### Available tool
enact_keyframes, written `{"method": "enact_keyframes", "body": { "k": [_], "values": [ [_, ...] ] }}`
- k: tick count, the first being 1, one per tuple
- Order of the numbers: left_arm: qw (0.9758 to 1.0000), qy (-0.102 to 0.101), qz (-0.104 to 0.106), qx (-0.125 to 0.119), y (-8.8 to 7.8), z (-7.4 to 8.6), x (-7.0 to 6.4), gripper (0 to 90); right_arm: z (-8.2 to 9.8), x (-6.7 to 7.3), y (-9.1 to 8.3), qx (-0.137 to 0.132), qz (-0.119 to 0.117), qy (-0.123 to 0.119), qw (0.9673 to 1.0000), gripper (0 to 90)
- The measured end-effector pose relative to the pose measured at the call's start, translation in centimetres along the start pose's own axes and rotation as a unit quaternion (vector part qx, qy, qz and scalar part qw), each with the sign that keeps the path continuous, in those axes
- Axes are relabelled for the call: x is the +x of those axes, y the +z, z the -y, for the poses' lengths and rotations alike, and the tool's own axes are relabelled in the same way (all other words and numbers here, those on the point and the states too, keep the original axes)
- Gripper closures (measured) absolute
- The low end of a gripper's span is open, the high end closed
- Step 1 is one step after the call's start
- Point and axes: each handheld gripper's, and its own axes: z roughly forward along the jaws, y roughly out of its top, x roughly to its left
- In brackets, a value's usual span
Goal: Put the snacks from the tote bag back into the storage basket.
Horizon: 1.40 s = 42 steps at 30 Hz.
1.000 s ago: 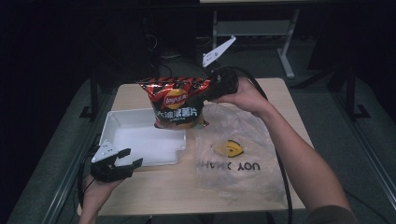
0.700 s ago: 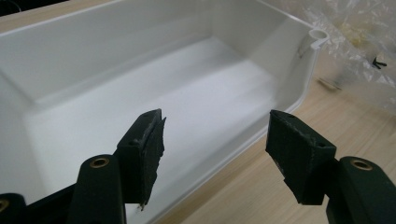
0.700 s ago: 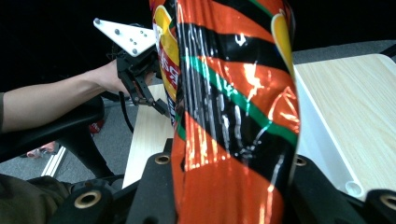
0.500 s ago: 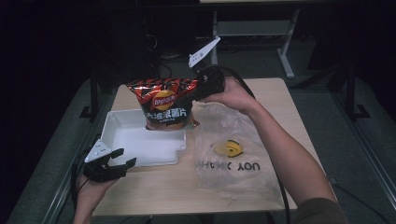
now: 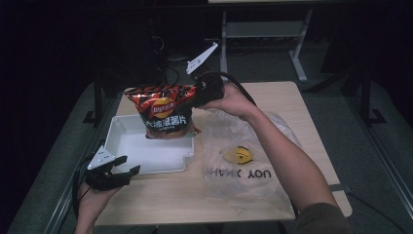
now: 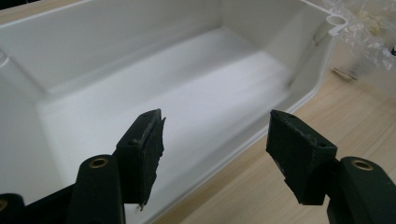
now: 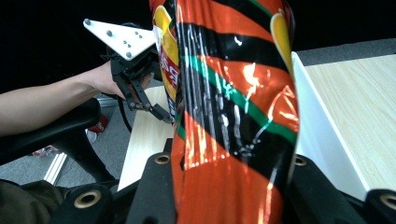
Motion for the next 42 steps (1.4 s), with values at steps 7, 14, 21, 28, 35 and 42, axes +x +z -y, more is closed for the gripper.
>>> {"method": "enact_keyframes", "body": {
  "k": [7, 14, 21, 28, 35, 42],
  "values": [
    [1.0000, -0.001, 0.001, -0.001, 0.1, 0.0, 0.0, 35.5, -0.1, -0.4, 1.1, 0.007, -0.004, 0.002, 1.0000, 70.1],
    [1.0000, 0.002, 0.004, 0.000, 0.1, 0.0, 0.0, 35.2, -0.1, -0.7, 1.9, 0.005, -0.005, 0.004, 1.0000, 70.1],
    [1.0000, 0.004, 0.003, 0.004, 0.1, 0.1, 0.1, 35.1, 0.0, -1.1, 2.9, 0.005, -0.008, 0.003, 1.0000, 70.1],
    [1.0000, 0.000, 0.002, 0.001, 0.1, 0.1, 0.1, 35.0, 0.1, -1.5, 3.8, 0.004, -0.012, 0.008, 0.9999, 70.1],
    [1.0000, -0.001, 0.004, 0.000, 0.2, 0.1, 0.0, 34.9, 0.7, -1.9, 4.9, 0.005, -0.014, 0.016, 0.9998, 70.1],
    [1.0000, 0.001, 0.003, 0.002, 0.3, 0.1, 0.0, 34.6, 1.1, -2.3, 5.7, 0.005, -0.012, 0.022, 0.9997, 70.0]
  ]
}}
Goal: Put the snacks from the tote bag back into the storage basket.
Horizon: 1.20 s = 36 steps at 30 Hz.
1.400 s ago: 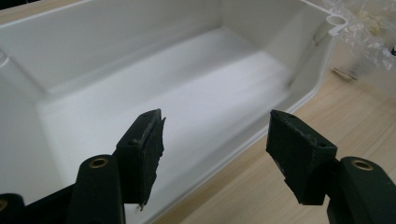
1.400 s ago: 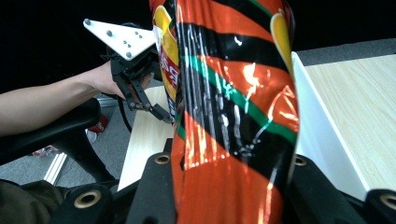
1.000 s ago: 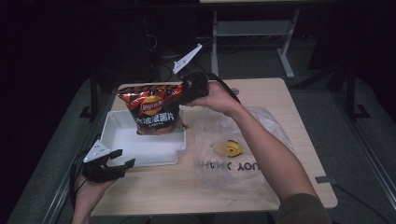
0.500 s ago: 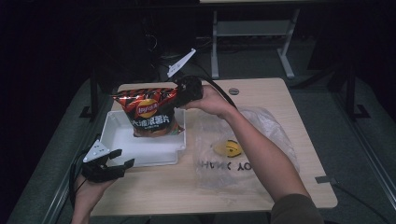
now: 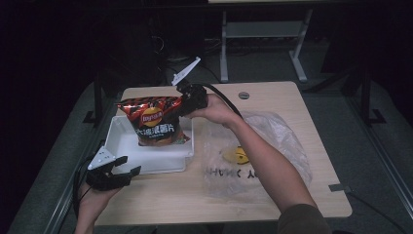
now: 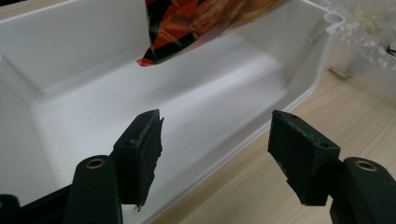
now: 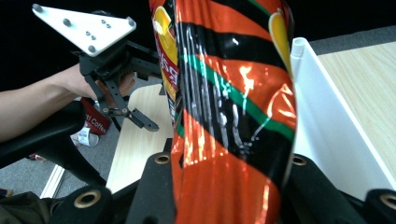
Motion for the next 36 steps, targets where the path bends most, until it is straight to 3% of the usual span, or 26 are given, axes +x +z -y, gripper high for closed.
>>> {"method": "enact_keyframes", "body": {
  "k": [5, 10, 36],
  "values": [
    [1.0000, 0.007, 0.002, 0.007, 0.0, 0.0, 0.0, 34.6, 0.5, -0.3, 0.4, 0.002, 0.000, 0.005, 1.0000, 70.0],
    [1.0000, 0.000, 0.001, 0.003, 0.2, 0.1, 0.0, 34.3, 1.0, -0.5, 1.1, 0.011, 0.000, 0.011, 0.9999, 70.0],
    [0.9999, 0.006, 0.005, 0.009, 0.2, 0.1, -0.1, 33.9, 3.4, -1.6, 3.3, 0.028, -0.007, 0.037, 0.9989, 69.3]
  ]
}}
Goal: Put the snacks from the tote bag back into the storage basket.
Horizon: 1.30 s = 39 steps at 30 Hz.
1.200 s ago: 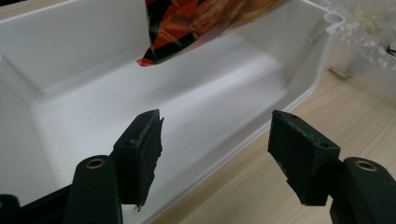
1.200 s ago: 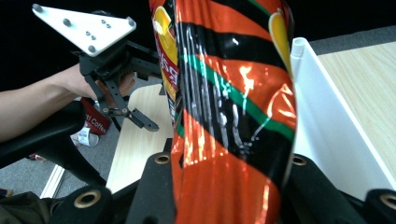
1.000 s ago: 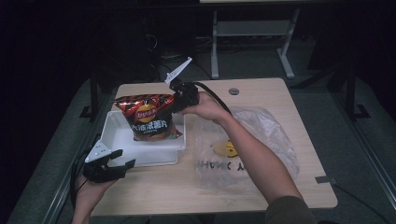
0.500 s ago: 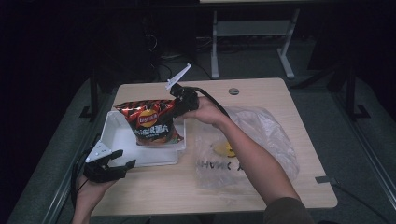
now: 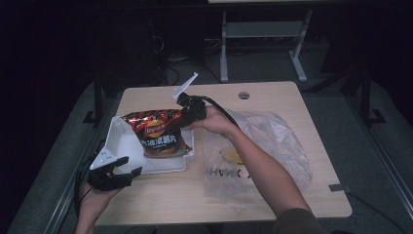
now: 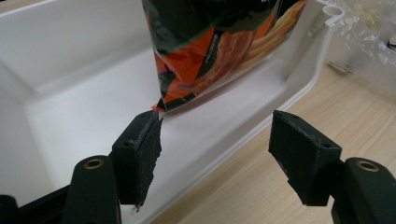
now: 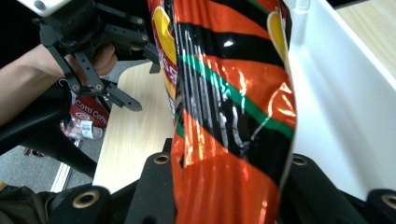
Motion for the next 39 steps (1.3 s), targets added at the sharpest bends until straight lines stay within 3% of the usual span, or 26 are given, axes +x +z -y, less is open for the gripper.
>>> {"method": "enact_keyframes", "body": {
  "k": [8, 24, 39],
  "values": [
    [1.0000, 0.000, 0.001, -0.001, 0.1, 0.0, -0.1, 33.9, 0.7, -0.6, 0.5, 0.011, 0.005, 0.017, 0.9998, 68.7],
    [1.0000, 0.005, 0.002, 0.005, 0.2, 0.0, -0.1, 33.9, 0.9, -1.0, 0.4, 0.020, 0.019, 0.022, 0.9994, 63.3],
    [0.9999, 0.007, 0.006, 0.006, 0.4, -0.1, -0.2, 33.9, 0.9, -1.5, -0.7, 0.007, 0.055, 0.045, 0.9975, 48.7]
  ]
}}
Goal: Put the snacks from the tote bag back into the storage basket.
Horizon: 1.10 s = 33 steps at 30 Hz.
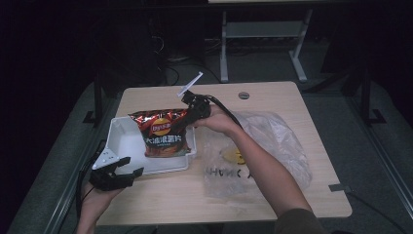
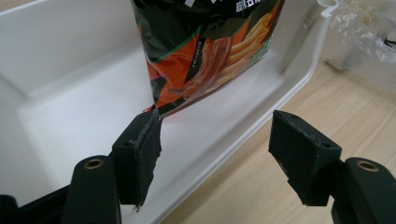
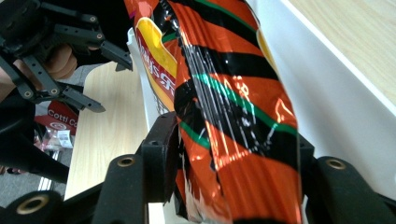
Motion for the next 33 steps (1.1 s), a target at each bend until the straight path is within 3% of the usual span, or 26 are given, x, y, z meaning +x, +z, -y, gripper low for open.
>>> {"method": "enact_keyframes", "body": {
  "k": [12, 33],
  "values": [
    [1.0000, -0.003, 0.001, -0.003, 0.2, 0.0, -0.1, 33.9, 0.4, -0.7, -0.9, -0.004, 0.027, 0.016, 0.9995, 45.0],
    [1.0000, -0.001, 0.003, 0.000, 0.3, -0.1, -0.3, 33.9, 1.3, -1.3, -2.4, -0.009, 0.046, 0.023, 0.9986, 44.5]
  ]
}}
